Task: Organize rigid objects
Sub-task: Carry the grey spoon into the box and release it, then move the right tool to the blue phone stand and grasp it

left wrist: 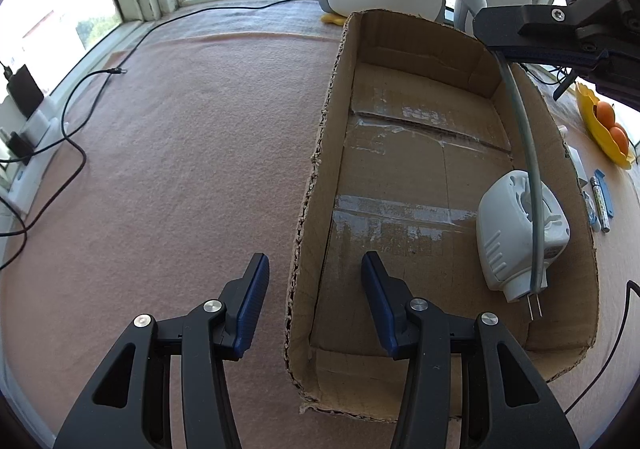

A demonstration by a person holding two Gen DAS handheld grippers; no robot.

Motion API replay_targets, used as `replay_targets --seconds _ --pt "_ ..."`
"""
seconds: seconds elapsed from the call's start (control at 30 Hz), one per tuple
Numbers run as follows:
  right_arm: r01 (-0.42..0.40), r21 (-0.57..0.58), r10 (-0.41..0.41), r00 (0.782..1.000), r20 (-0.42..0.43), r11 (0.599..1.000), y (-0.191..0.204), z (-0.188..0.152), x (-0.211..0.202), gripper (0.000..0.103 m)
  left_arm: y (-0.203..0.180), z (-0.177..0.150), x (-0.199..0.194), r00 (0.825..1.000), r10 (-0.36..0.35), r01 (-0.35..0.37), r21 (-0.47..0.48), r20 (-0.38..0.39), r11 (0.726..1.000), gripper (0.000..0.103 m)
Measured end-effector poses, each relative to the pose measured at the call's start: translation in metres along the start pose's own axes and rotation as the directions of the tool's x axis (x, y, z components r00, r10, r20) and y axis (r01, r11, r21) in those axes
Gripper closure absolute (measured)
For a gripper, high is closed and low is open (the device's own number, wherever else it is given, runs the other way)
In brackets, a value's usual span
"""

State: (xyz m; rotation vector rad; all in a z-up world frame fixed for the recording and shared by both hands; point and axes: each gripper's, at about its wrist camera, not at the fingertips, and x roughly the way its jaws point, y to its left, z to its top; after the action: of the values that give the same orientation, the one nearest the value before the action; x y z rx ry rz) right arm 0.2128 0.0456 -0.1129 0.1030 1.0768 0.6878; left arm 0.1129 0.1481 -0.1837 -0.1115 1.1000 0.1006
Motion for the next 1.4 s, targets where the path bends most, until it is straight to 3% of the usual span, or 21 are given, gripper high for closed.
replay_targets --seconds 0.07,0.13,0.17,0.47,0.77,1.23,1.4 --pt "0.004 -0.008 -0.004 1.000 -0.003 1.000 0.001 -0.001 -0.001 0.088 0.000 0.000 0.000 1.000 0.000 0.000 0.001 0.001 1.000 0.055" --pt "0.022 -0.021 -0.021 1.000 0.015 1.000 0.002 -0.001 -0.007 0.062 0.000 0.000 0.000 1.000 0.001 -0.001 0.002 0.001 1.000 0.055" --pt "0.036 -0.028 -0.036 0.999 0.029 0.999 0.003 -0.002 -0.010 0.059 0.000 0.000 0.000 1.000 0.001 -0.001 0.002 0.001 1.000 0.055" --pt "0.062 -0.048 -0.059 0.996 0.068 0.997 0.001 -0.004 -0.044 0.055 0.000 0.000 0.000 1.000 0.007 -0.007 0.007 0.003 1.000 0.056" --pt "0.117 -0.030 -0.112 0.985 0.134 0.993 -0.014 -0.010 -0.105 0.049 -0.001 -0.001 -0.001 1.000 0.012 -0.012 0.018 0.004 1.000 0.056" --pt "0.248 0.028 -0.249 0.953 0.174 0.968 -0.064 -0.043 -0.221 0.045 -0.003 0.000 0.000 1.000 0.016 -0.016 0.029 0.003 0.999 0.056" --pt "0.312 0.088 -0.323 0.929 0.180 0.946 -0.096 -0.061 -0.254 0.044 -0.004 0.000 0.000 1.000 0.020 -0.020 0.035 0.002 0.999 0.056"
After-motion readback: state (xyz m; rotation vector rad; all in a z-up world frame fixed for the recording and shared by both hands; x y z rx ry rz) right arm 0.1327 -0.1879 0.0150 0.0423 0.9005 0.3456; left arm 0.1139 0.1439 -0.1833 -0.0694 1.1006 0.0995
